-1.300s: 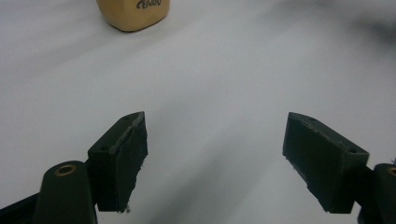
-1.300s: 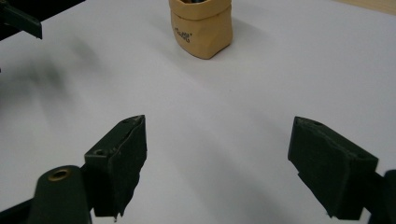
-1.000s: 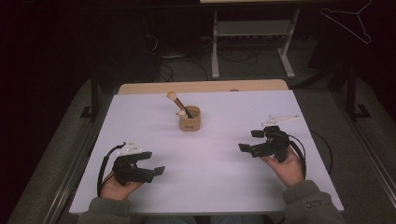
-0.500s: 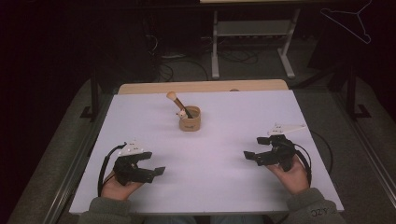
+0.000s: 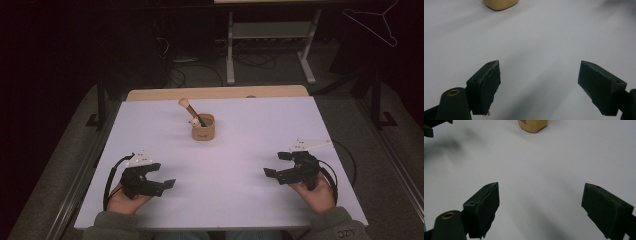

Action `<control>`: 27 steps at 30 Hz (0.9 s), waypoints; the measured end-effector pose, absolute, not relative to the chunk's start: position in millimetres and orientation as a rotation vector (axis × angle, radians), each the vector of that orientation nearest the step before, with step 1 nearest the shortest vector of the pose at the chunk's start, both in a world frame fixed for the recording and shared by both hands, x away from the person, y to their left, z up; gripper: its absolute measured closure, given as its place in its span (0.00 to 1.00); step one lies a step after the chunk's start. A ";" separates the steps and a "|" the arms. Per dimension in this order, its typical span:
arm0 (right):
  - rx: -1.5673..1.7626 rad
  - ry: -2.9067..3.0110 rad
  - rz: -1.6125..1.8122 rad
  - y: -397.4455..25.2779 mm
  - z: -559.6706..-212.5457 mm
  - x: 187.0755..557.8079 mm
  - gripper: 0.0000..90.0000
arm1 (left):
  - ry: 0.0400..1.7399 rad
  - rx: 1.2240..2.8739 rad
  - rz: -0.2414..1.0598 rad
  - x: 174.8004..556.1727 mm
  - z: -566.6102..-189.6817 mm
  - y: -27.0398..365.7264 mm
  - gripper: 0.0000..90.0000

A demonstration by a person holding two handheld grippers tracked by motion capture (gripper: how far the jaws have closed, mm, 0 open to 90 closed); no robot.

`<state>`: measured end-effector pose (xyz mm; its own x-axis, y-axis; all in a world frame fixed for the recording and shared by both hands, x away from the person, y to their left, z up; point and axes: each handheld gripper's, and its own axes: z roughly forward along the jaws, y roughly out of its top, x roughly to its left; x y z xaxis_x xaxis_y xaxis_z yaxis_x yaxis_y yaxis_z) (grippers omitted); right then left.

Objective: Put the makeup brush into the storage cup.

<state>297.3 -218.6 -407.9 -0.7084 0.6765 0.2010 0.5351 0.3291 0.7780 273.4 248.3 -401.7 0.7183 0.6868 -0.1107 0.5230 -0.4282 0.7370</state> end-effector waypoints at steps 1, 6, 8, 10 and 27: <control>1.120 2.426 1.327 -219.0 -408.2 296.4 0.15 | 0.912 2.134 0.265 273.6 -401.9 248.8 0.20; 1.115 2.418 1.333 -221.5 -409.0 292.5 0.15 | 0.916 2.146 0.261 274.1 -403.6 251.1 0.19; 1.110 2.418 1.337 -222.3 -409.1 290.3 0.15 | 0.916 2.138 0.259 274.2 -404.4 251.5 0.19; 1.106 2.419 1.338 -222.7 -409.4 289.1 0.15 | 0.915 2.149 0.262 274.4 -404.5 252.6 0.19; 1.087 2.425 1.350 -225.2 -408.1 280.0 0.15 | 0.914 2.160 0.243 276.0 -408.5 252.8 0.19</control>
